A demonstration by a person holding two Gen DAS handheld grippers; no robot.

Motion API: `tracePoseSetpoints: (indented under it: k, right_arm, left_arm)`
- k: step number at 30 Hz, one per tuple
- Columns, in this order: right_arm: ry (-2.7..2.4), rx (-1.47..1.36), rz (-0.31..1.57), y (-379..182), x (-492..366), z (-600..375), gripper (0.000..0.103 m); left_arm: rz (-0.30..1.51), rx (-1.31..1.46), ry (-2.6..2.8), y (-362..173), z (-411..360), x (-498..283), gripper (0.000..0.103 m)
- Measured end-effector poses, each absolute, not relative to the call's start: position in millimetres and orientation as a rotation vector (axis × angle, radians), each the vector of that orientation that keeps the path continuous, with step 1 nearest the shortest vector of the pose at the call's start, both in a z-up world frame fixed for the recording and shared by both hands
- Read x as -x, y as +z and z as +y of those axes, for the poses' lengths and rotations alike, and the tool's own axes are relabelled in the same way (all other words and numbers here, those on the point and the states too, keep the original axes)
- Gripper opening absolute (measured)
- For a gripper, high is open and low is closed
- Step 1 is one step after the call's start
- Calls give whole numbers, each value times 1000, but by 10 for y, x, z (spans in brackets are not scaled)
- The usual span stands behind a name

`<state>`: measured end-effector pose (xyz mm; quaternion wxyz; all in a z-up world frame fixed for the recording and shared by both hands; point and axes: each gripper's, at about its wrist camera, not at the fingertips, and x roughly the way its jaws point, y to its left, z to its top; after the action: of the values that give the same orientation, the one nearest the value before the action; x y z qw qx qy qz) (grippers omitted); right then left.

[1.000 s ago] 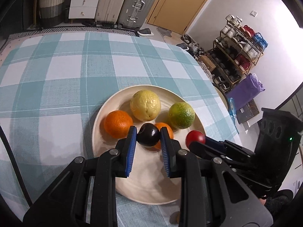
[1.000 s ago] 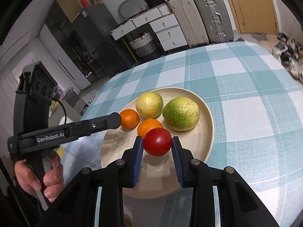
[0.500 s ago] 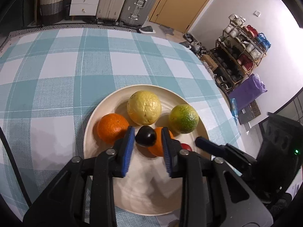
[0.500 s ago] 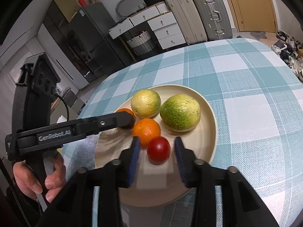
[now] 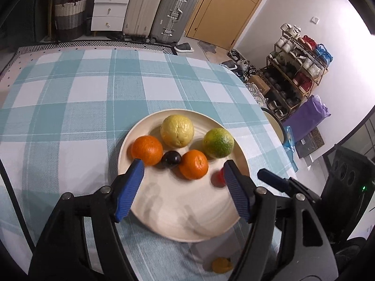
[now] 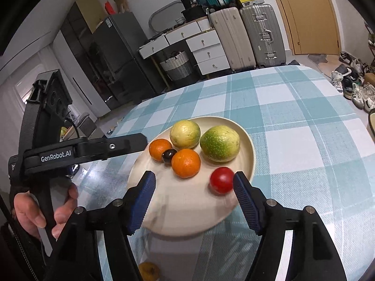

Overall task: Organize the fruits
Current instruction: 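Withdraw both tools from the plate toward the remaining fruits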

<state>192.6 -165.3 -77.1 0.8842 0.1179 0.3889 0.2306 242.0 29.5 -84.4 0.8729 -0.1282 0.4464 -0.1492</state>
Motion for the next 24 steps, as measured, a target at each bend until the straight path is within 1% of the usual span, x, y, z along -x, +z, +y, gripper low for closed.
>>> tracePoseSetpoints:
  k: [9,11,13,15,16,17,18,24]
  right_arm:
    - [480,-230,770,-612,-1719,-1702,71]
    - [483,-226,765,-583,-1673,-1698,71]
    - [482,-219,762,-553,-1619,-1692,71]
    - [486,-211,759,-527,-1576,-1680,71]
    - [483,-204,756,-516,-1552,-1674,73]
    - [477,-197,755,-512,-1530,-1669,78]
    - [476,-194,756,-511,-1507,-1668,80]
    - [464,-188,767,-521,-1347,-1697,81]
  left_arm:
    - [910,224,-291,-736,267,-2002,70]
    - [901,212,-285,-714,250,-1925,72]
    - [895,205,-276,-691,238,-1842,77]
    - [889,189,-282,-670,216,-1752,79]
    - [885,177,-284,-663,200,-1717,79]
    - [882,162,-281,-657,185,-1673,79]
    - [881,152,-278,-654,170,-1642,79]
    - [875,134,-285,-683,132,-1397,80]
